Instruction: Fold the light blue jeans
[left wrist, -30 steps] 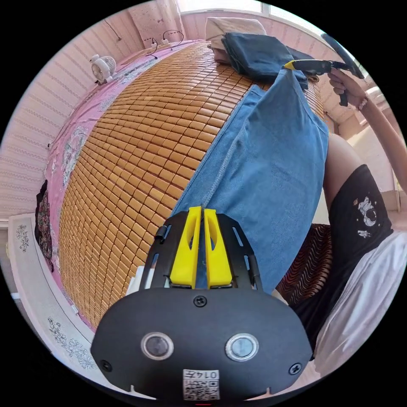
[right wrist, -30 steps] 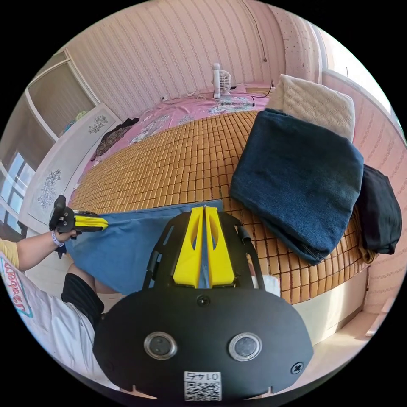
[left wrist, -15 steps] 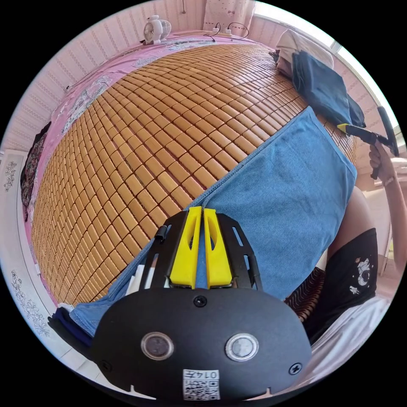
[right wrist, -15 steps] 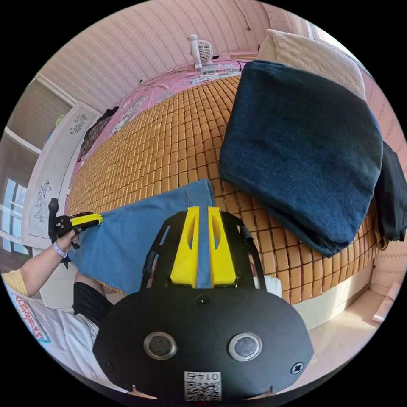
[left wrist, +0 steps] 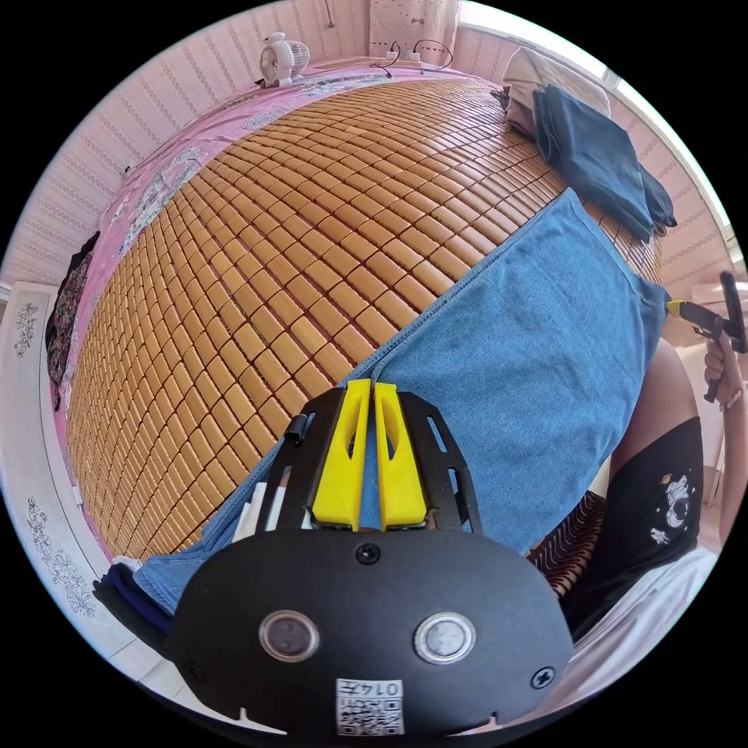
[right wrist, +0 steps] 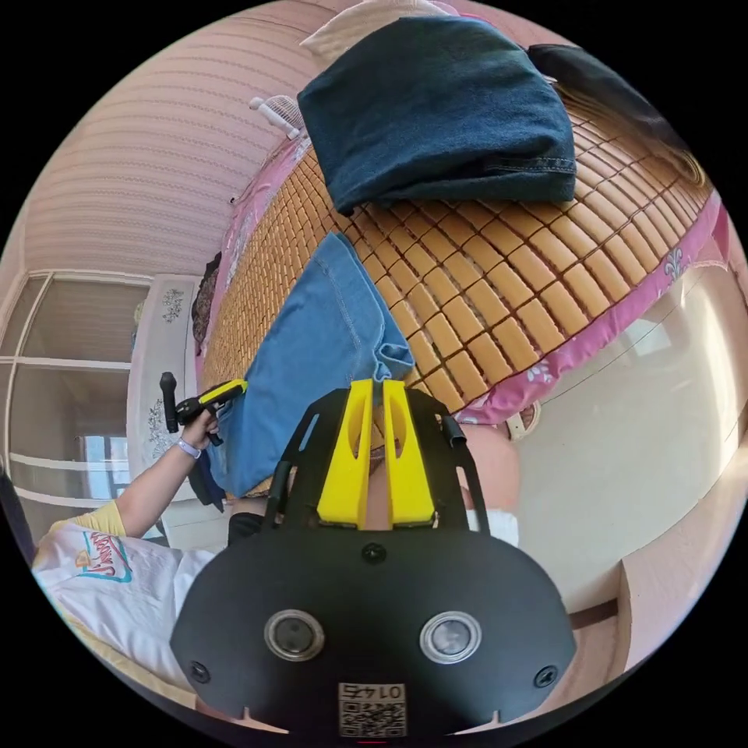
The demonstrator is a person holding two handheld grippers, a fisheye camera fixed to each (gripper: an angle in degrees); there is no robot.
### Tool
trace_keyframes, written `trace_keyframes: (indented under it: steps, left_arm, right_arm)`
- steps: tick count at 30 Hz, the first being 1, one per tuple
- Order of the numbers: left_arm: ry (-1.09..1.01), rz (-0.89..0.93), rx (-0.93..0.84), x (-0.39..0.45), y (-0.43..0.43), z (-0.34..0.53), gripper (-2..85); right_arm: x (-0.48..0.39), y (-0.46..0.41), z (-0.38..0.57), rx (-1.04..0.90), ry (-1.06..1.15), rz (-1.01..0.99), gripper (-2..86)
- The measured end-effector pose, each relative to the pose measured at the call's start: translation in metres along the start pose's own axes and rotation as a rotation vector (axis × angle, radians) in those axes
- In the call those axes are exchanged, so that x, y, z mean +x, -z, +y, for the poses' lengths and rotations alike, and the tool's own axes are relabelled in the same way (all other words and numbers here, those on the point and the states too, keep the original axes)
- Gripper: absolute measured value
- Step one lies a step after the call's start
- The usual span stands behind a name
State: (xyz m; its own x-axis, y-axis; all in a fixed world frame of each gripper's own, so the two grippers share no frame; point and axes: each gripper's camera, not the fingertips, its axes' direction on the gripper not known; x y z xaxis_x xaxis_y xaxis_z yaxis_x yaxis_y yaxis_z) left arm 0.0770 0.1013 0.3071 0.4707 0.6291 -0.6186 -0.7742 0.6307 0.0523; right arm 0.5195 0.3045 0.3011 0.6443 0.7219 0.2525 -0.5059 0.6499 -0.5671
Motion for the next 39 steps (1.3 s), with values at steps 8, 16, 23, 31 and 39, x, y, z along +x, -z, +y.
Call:
trace_keyframes:
  steps: [8,16,23,31,39]
  left_arm:
    - [-0.003,-0.002,-0.001,-0.006,0.018,0.016,-1.0]
    - [0.071,0.073,0.009,-0.027,0.043,0.042,-0.5]
    - [0.147,0.138,0.199,-0.048,0.122,0.116,-0.3]
    - [0.150,0.165,0.100,-0.016,0.133,0.242,-0.7]
    - [0.256,0.227,0.141,-0.039,0.168,0.309,-0.7]
  right_arm:
    - [-0.074,0.006,-0.023,0.023,0.241,0.073,1.0]
    - [-0.041,-0.047,-0.007,-0.144,0.067,0.332,1.7]
    - [-0.060,-0.062,-0.003,-0.112,0.047,0.306,10.4]
    - [-0.125,-0.100,0.006,-0.213,0.316,0.471,5.0]
    - [-0.147,-0.094,0.008,-0.244,0.375,0.620,2.5]
